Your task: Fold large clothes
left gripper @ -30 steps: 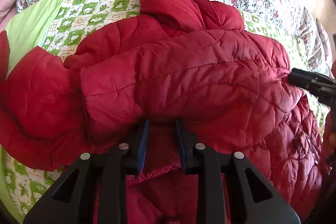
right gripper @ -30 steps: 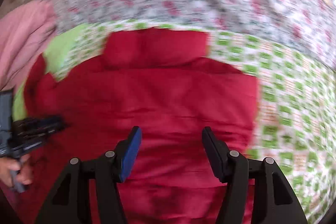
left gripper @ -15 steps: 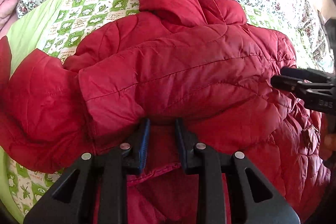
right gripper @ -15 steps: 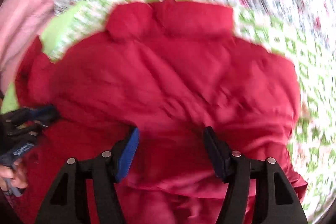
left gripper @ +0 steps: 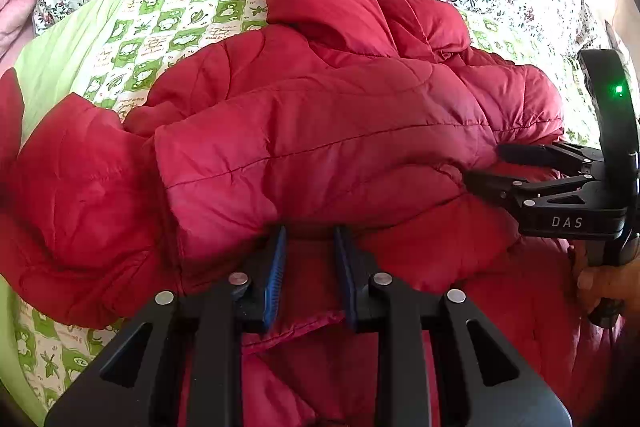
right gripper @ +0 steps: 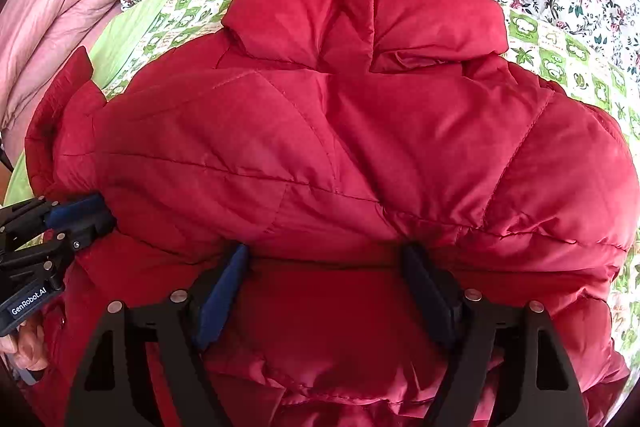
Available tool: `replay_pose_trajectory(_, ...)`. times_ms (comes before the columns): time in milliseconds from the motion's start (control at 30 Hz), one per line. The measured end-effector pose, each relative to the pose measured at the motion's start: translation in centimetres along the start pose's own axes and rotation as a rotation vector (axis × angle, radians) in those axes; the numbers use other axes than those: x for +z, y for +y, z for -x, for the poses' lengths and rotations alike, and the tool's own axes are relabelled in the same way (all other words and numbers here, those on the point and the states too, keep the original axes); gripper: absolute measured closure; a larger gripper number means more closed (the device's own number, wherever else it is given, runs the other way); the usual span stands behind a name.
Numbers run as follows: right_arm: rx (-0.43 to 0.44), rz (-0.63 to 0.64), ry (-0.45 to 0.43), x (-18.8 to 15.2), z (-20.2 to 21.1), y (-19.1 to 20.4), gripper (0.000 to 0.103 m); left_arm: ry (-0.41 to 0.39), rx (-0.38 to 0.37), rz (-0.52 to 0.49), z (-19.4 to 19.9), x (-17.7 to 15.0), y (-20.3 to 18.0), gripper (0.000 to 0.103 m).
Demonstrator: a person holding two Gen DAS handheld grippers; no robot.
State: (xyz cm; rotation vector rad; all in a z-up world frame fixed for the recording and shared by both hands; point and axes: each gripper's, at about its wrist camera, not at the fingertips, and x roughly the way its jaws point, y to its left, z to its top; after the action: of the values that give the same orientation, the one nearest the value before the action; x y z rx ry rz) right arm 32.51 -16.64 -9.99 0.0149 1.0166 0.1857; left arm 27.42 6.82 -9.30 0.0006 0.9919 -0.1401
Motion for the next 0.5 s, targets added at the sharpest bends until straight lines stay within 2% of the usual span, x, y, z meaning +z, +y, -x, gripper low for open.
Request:
replay_pose_trajectory(100, 0.021, -0.024, -0.005, 0.2, 0.6, -0.3, 0.024, -0.004, -0.026, 0.035, 1.8, 0.2, 0.8, 0.080)
replay_pose_trajectory(233, 0.041, -0.051, -0.041, 0.1, 2.9, -0.5, 0.027, -0.061, 0.046, 0.081, 5.1, 0.8, 3.2, 0.070)
replay_pose_trajectory(300, 0.058, -0.050, -0.066, -0.2, 4.5, -0.4, 0.027, -0.087, 0.088, 0.134, 6.6, 1.1, 5.3, 0.061)
replay_pose_trajectory(500, 0.098, -0.025, -0.099, -0.8, 7.5, 0.8, 0.027, -0.140, 0.186, 0.237, 9.6, 1.9, 11.1, 0.060)
